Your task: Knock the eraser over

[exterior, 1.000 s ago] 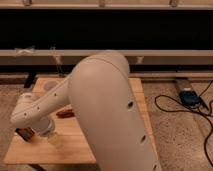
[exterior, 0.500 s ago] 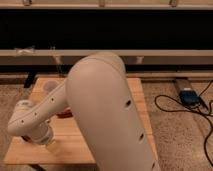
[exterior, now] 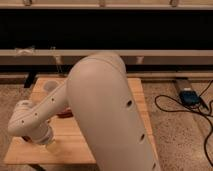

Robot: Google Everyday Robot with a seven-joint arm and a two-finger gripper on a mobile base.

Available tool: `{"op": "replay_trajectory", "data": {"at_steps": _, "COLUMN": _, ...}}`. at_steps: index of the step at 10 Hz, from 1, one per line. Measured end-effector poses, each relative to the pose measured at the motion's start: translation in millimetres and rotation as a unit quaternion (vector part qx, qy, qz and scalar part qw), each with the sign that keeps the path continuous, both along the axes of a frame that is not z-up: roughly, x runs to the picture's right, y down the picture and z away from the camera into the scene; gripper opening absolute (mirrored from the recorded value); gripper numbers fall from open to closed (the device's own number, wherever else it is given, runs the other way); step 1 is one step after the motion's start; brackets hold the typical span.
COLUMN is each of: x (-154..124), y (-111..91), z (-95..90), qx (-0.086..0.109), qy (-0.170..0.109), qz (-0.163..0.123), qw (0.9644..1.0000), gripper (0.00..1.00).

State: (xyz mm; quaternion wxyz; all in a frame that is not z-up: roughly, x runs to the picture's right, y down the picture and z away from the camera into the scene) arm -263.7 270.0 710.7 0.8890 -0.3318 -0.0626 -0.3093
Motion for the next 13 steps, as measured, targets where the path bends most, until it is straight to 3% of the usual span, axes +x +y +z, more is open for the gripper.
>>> {"op": "replay_trajectory", "data": {"at_steps": 1, "x": -6.2, "y": -0.5, "z": -7.5, "qx": 0.012, "qy": -0.037, "qz": -0.009, "qw": 0.9992, "gripper": 0.8}}
{"op": "replay_trajectory", "data": {"at_steps": 5, "x": -34.2, "y": -6.0, "z": -19.7, "qx": 0.024, "qy": -0.106, "qz": -0.029, "qw": 0.9937, "gripper": 0.8}}
{"op": "replay_trajectory", "data": {"at_steps": 11, "x": -86.0, "y": -15.9, "z": -20.9, "qx": 0.012, "qy": -0.177, "qz": -0.062, "qw": 0.9822, "gripper": 0.8}}
{"op": "replay_trajectory", "data": {"at_steps": 13, "x": -95.4, "y": -18.3, "z": -20.6, "qx": 0.01, "qy": -0.188, "qz": -0.072, "qw": 0.9795, "gripper": 0.8}}
